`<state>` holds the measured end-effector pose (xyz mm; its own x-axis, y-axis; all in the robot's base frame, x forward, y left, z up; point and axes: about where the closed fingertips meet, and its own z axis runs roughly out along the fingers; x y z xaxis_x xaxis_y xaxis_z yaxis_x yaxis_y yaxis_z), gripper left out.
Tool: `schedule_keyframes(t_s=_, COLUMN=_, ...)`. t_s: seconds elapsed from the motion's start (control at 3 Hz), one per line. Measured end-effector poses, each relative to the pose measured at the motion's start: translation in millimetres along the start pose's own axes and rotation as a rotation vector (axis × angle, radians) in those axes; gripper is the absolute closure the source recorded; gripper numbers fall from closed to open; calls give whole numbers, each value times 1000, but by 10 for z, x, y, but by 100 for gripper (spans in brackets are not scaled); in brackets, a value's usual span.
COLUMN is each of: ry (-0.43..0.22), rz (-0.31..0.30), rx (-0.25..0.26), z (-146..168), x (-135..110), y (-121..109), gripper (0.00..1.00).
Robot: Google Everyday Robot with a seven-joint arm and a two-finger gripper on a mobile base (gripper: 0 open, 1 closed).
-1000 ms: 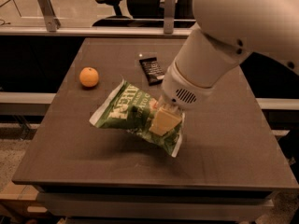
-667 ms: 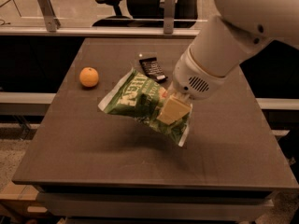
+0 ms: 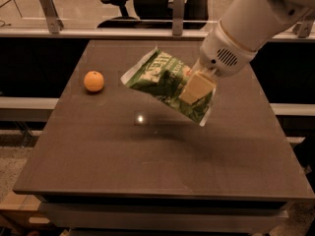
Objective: Move green jalapeno chip bag near rxbar chocolate
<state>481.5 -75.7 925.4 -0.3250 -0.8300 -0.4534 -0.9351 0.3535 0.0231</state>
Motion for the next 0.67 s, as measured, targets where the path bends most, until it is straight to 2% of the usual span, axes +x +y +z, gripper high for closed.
schedule_keyframes(t_s=0.33, ry=-4, rz=51, rx=34, z=-109, x=-53, y=-309, gripper=100)
schedule_keyframes(t_s=0.67, ry=-12, rz=55, rx=44, z=-152, x=-82, y=-343, gripper=100)
